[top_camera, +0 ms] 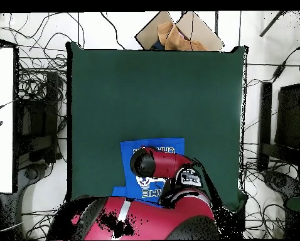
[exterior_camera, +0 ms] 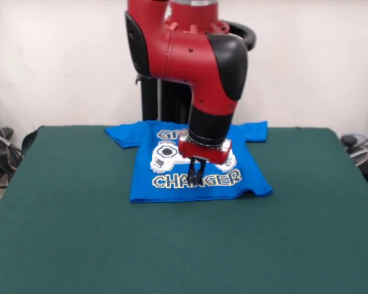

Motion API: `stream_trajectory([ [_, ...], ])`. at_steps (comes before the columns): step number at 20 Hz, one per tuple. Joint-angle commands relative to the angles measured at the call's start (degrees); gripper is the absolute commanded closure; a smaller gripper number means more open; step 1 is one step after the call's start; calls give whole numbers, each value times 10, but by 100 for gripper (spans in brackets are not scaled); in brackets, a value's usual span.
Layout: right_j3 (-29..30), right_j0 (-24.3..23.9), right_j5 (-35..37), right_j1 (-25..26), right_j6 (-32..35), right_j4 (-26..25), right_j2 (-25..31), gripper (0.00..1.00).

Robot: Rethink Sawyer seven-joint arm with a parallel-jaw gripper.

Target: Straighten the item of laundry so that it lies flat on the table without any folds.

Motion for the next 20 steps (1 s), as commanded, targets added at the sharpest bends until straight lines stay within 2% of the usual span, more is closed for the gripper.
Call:
stream_trajectory([
  [1, -59, -8, -72, 46, 84, 14, 75, 100],
  [7, -86, 16, -184, 78, 109, 18, 50, 100],
  [10, -86, 10, -206, 82, 109, 14, 54, 100],
  [15, -81, 35, -273, 88, 124, 34, 20, 100],
  [20, -81, 34, -285, 90, 119, 38, 19, 100],
])
